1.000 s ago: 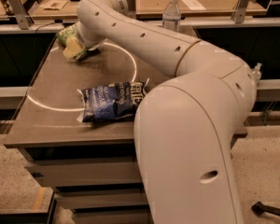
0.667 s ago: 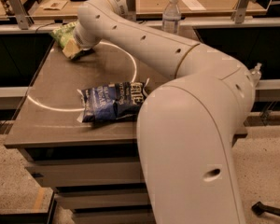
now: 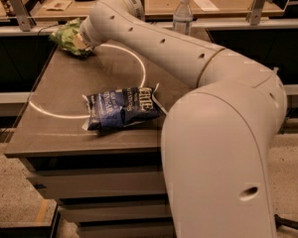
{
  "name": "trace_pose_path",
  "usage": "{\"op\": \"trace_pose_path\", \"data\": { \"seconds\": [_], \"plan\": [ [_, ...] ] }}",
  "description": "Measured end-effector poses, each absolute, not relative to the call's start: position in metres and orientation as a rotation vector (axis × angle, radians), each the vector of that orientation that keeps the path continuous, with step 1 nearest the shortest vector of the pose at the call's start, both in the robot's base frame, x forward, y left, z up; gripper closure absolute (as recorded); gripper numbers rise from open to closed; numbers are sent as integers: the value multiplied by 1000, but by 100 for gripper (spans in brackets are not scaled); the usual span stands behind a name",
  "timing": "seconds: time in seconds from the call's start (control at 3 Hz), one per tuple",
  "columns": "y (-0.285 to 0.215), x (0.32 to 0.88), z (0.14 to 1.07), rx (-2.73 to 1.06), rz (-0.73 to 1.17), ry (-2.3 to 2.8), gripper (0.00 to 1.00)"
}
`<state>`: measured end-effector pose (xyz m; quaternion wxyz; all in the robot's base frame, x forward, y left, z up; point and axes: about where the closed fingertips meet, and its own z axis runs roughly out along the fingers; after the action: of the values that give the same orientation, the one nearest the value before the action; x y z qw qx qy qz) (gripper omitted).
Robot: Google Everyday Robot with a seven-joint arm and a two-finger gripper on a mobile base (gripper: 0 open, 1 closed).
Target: Move green rice chip bag near blue plastic bottle
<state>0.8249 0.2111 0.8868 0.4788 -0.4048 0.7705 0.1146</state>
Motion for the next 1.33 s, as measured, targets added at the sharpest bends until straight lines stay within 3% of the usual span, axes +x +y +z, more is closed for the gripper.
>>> {"op": "trace_pose_path", "data": {
  "seconds": [0.33, 1.33],
  "plan": [
    [192, 822, 898, -982, 275, 1865, 100],
    [75, 796, 934, -1024, 123, 1874, 100]
  ]
}}
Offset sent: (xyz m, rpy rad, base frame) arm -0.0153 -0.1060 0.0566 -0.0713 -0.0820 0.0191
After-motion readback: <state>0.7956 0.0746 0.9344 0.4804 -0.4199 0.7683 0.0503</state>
